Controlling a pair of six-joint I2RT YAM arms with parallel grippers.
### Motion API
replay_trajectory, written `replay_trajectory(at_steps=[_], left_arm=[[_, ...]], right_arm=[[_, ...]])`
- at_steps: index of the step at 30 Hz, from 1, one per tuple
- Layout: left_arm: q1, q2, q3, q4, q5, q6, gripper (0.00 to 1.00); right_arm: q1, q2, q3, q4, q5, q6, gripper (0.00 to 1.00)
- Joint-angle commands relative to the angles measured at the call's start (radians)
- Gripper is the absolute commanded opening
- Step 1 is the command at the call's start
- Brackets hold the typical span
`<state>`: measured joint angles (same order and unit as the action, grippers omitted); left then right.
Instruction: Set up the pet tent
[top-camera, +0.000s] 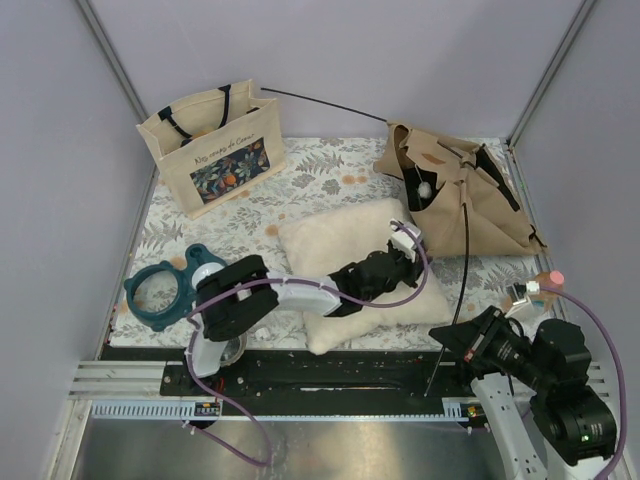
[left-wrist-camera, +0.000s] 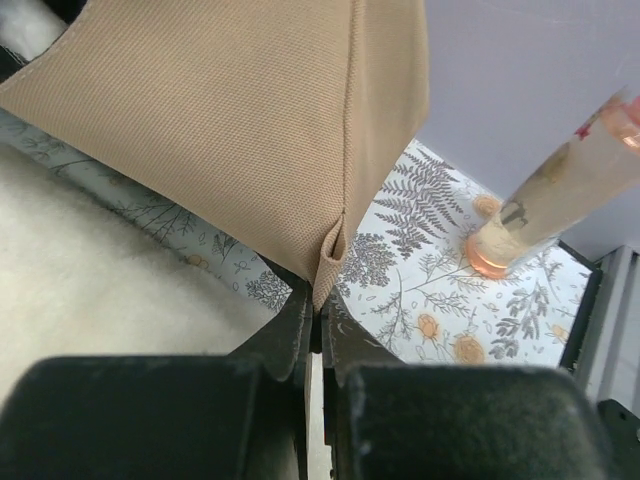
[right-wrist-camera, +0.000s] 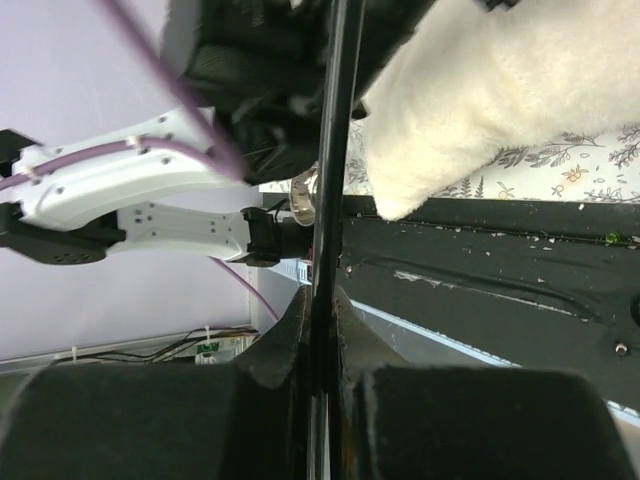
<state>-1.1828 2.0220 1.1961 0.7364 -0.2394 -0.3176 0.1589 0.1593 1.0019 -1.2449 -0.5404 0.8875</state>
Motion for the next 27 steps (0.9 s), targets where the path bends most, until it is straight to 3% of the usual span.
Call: replay_trajectory(at_steps=[1,9,16,27], left_arm=[[-0.035,-0.164,-0.085,0.035,0.014,0.011,0.0],[-0.086,-0.305,-0.219,-0.038,-0.009,0.023,0.0],[-0.113,-0.361,-0.245,-0.12,-0.014,0.022,0.0],[-0.136,-0.42,-0.313,-0.146,0.044,-0.063,0.0]], right_arm=[[-0.002,-0.017,-0.074,0.182,0.085,-0.05,0.0],[-0.002,-0.035,-0.197,0.43,0.037,-0.024,0.0],[-0.002,-0.055,-0.255,0.648,-0.015,0.025,0.0],[-0.002,-0.102,-0.4,0.929,0.06,0.088,0.0]])
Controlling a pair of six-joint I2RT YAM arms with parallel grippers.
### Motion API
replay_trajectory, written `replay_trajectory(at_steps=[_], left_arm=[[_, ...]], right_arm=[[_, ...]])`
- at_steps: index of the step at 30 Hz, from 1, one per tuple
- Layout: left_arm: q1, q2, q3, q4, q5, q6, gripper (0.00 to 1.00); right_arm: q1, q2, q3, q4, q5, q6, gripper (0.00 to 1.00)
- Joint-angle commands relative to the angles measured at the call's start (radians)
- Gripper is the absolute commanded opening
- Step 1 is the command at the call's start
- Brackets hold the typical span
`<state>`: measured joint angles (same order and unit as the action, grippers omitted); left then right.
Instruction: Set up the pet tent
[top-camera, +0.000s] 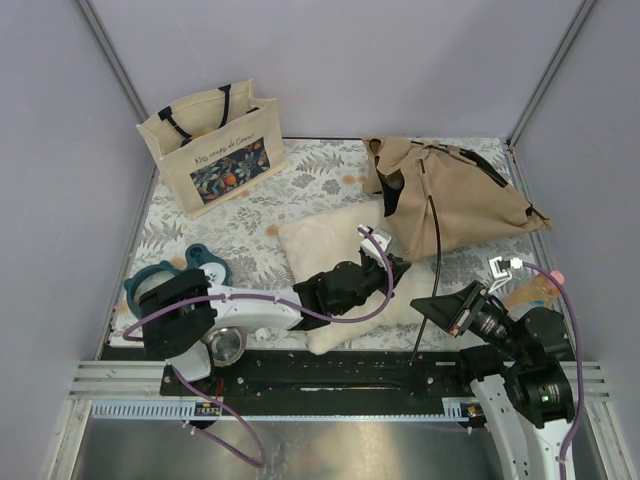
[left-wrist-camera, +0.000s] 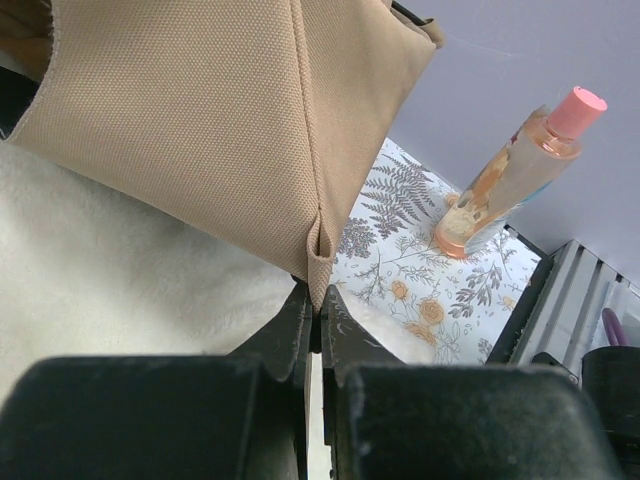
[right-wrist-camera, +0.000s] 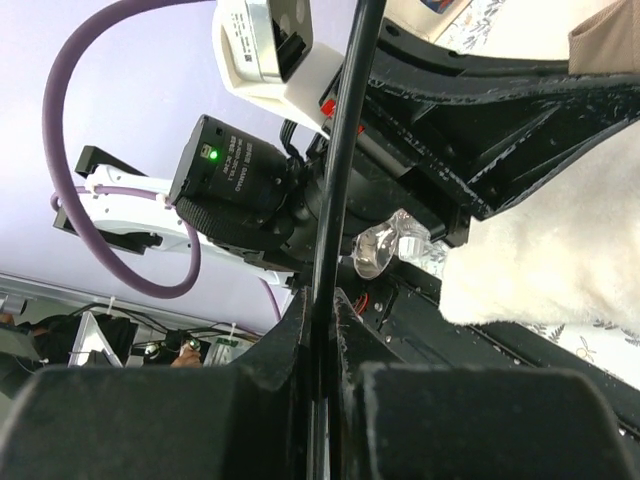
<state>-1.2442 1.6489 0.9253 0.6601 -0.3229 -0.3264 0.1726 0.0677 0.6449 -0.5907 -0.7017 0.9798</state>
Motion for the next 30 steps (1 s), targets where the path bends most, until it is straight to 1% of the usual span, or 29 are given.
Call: replay_trajectory(at_steps=[1,6,10,15,23,30], left_arm=[[-0.077,-0.049,-0.045,-0.074,0.136,-0.059,0.0],[-0.09,-0.063,-0.057,-0.103,0.166,-0.082,0.0],[-0.093,-0.073,-0.062,-0.148,0.183,-0.097,0.0],[-0.095,-0.095,-0.068,-0.183,0.191,-0.12,0.0],[-0.095,-0.093,-0.071,-0.194,0.208,-0.171,0.0],[-0.095,-0.104,-0.079,-0.221,0.205,-0.178,0.0]], right_arm=[[-0.016,-0.019,-0.059,0.296,0.235,-0.001,0.0],[-0.016,-0.036,-0.137,0.419,0.298,0.028,0.0],[-0.016,-0.028,-0.171,0.471,0.329,0.03,0.0],[-0.016,-0.003,-0.159,0.482,0.358,-0.019,0.0],[-0.016,0.104,-0.1,0.555,0.407,-0.108,0.0],[-0.016,0.201,-0.117,0.706,0.421,-0.102,0.0]])
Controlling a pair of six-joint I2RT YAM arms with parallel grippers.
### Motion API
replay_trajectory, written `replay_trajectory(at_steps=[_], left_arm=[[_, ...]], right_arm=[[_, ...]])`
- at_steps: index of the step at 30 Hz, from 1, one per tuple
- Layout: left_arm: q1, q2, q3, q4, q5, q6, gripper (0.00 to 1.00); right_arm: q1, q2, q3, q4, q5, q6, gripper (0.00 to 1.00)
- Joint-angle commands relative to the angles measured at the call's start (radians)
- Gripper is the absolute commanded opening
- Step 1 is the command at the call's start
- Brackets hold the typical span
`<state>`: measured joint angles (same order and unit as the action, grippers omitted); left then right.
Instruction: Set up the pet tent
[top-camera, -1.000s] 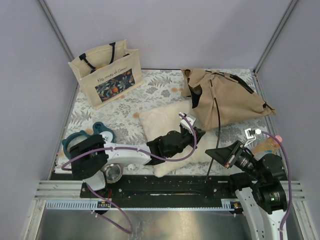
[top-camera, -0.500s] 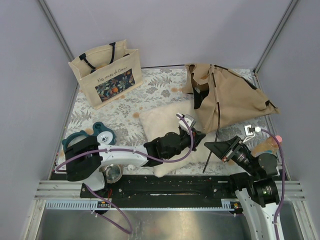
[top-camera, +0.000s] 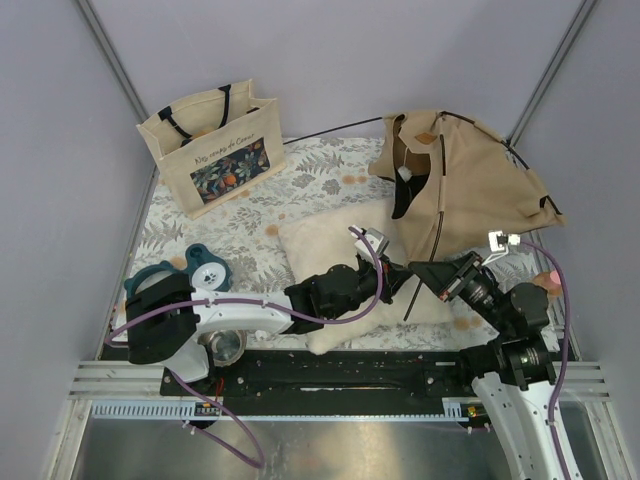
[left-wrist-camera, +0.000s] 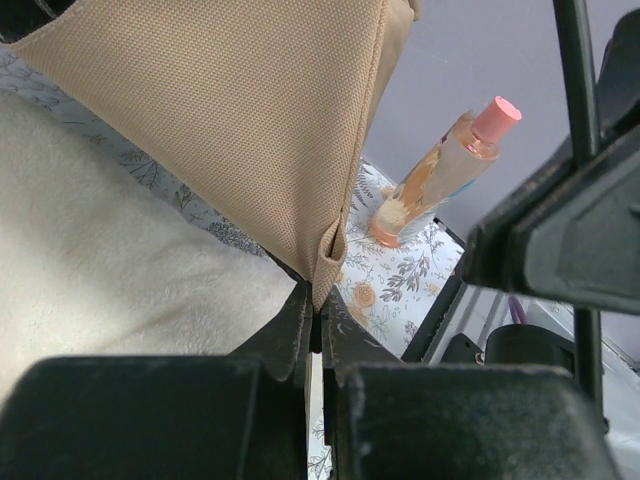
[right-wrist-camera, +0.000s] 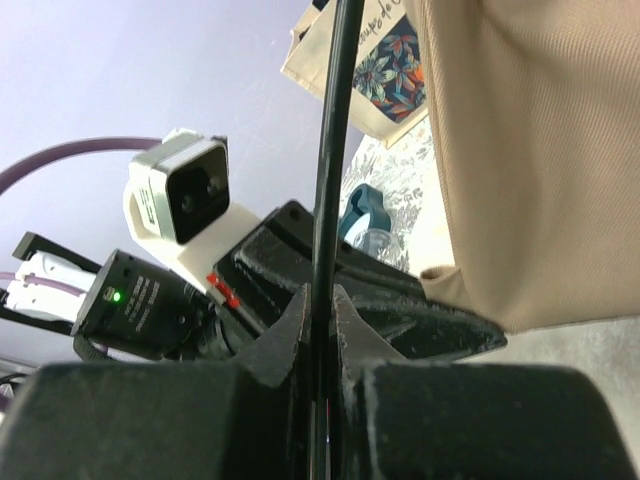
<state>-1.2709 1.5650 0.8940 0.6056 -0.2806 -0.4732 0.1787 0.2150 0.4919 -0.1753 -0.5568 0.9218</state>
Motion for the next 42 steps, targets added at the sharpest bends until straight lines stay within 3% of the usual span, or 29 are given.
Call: replay_trajectory(at_steps=[1,10,24,42], left_arm=[[-0.068,-0.017,-0.046,-0.173,0.162,-0.033,0.0],[-0.076,-0.01,-0.067,-0.199,0.164,-0.057,0.0],[-0.119,-0.037,-0.15,-0.219,0.094,-0.084,0.0],[-0.191,-0.003,-0.139,-0.296,0.012,-0.061,0.0]], right_arm=[[-0.021,0.066,0.033,0.312,0.279,-0.04,0.0],[-0.021,0.133,0.053,0.392,0.328,-0.047,0.0],[-0.024,0.165,0.06,0.37,0.432,-0.115,0.0],[-0.022,0.241,0.028,0.402,0.518,-0.146,0.0]])
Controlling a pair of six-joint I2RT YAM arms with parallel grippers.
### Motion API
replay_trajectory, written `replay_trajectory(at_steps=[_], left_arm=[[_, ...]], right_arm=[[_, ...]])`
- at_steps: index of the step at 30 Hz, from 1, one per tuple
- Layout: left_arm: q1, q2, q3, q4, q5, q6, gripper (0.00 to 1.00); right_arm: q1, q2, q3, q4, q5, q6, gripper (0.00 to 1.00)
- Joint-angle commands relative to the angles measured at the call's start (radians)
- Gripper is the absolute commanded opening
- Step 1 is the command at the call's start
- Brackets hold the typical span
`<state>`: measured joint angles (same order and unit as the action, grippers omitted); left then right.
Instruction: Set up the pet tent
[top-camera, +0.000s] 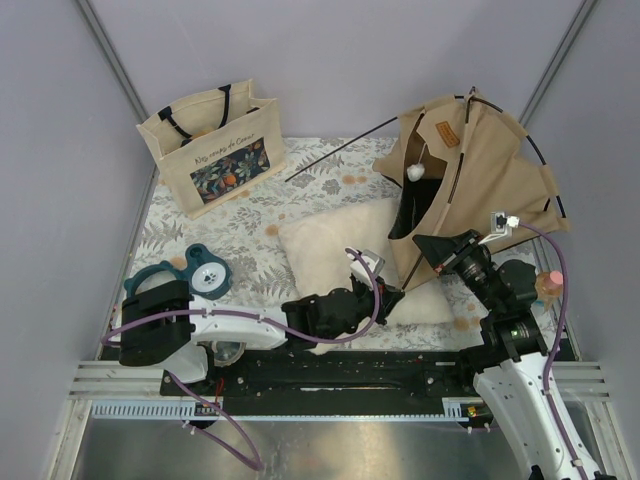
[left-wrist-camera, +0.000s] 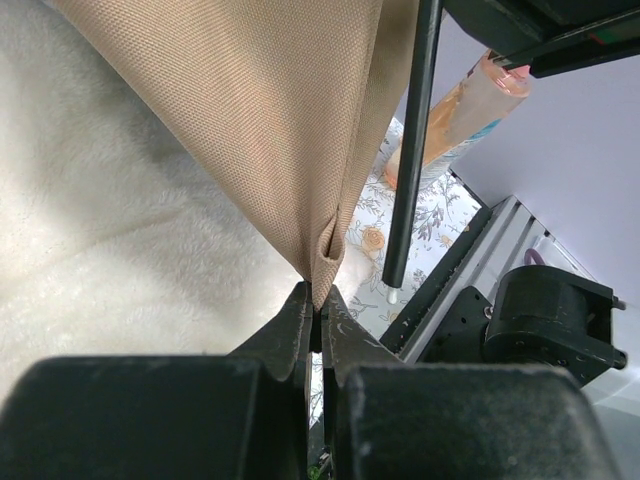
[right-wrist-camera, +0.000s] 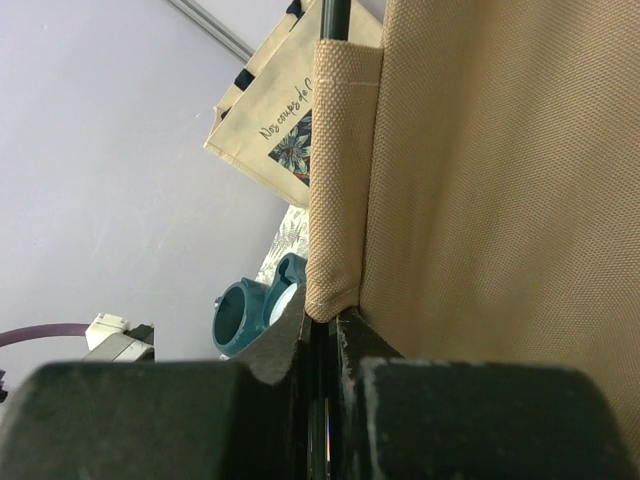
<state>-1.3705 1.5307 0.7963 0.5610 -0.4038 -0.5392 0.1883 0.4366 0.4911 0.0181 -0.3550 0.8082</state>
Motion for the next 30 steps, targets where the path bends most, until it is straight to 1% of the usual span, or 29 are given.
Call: replay_trajectory(at_steps=[1,5,8,11,14,17,23,26,30], left_arm=[[-0.096,0.032,-0.037,-0.254,0.131,0.008,0.0],[-0.116,0.043,-0.037,-0.262,0.094,0.013,0.0],[-0.137,0.043,-0.045,-0.259,0.033,0.022,0.0],[-0.153,0.049,-0.037,-0.269,-0.021,0.028,0.0],[-0.162,0.049,-0.002,-0.308,-0.03,0.021,0.0],[-0.164,0.04,0.038,-0.343,-0.009,-0.034,0.0],[-0.16,0.029,0.116,-0.489,0.005,-0.234,0.0],[-0.16,0.052,0.159,-0.556,0.025,-0.287,0.0],[-0.16,0.081,0.159,-0.559,0.033,-0.327,0.0]], right_arm=[[-0.032,0.024,0.029,0.21,0.321,-0.027,0.0],[-0.032,0.031,0.032,0.209,0.35,-0.009,0.0],[-0.032,0.044,0.043,0.191,0.389,0.006,0.0],[-0.03,0.053,0.05,0.18,0.389,0.025,0.0],[-0.032,0.057,0.049,0.171,0.38,0.031,0.0],[-0.032,0.054,0.03,0.172,0.372,0.036,0.0],[-0.032,0.028,0.003,0.18,0.358,0.04,0.0],[-0.03,0.016,0.017,0.166,0.358,0.04,0.0],[-0.029,0.013,0.073,0.123,0.358,0.034,0.0]])
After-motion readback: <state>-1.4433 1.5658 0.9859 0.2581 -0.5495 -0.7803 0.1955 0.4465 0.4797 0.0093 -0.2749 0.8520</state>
